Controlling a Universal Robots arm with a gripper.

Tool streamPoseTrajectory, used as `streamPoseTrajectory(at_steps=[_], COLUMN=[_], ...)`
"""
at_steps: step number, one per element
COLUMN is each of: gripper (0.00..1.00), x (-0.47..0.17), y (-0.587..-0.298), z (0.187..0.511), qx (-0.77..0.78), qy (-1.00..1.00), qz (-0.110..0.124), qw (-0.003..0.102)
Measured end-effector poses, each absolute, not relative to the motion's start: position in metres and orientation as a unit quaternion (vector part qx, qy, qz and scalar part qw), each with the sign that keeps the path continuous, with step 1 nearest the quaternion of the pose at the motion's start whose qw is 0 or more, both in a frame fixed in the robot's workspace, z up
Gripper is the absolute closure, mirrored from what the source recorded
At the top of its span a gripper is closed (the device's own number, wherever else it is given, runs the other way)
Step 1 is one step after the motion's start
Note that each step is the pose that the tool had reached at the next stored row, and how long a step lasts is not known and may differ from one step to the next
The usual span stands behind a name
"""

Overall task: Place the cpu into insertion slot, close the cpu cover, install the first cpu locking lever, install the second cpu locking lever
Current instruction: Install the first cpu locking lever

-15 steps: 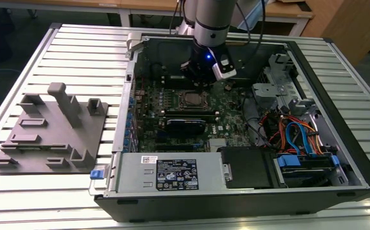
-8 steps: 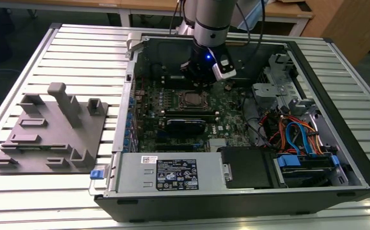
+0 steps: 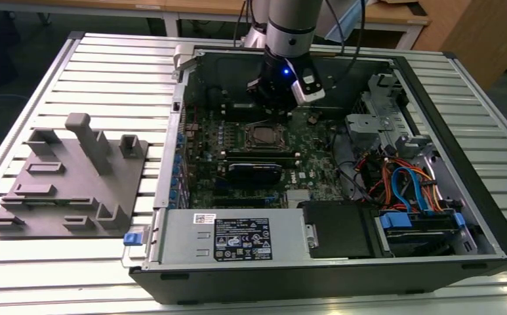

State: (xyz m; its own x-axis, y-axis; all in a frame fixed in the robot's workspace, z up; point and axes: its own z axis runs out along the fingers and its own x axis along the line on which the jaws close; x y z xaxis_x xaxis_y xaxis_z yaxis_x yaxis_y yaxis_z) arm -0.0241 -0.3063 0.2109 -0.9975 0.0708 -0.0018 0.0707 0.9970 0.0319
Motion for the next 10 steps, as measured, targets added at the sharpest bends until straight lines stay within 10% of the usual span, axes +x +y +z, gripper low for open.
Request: streamPoseTrajectory(at_steps=[10], gripper=[0.90], x=[-0.0311], y=[-0.3059], z=[0.2111], qx=[0.034], qy=[0.999], qz=[0.026], qw=[0.006])
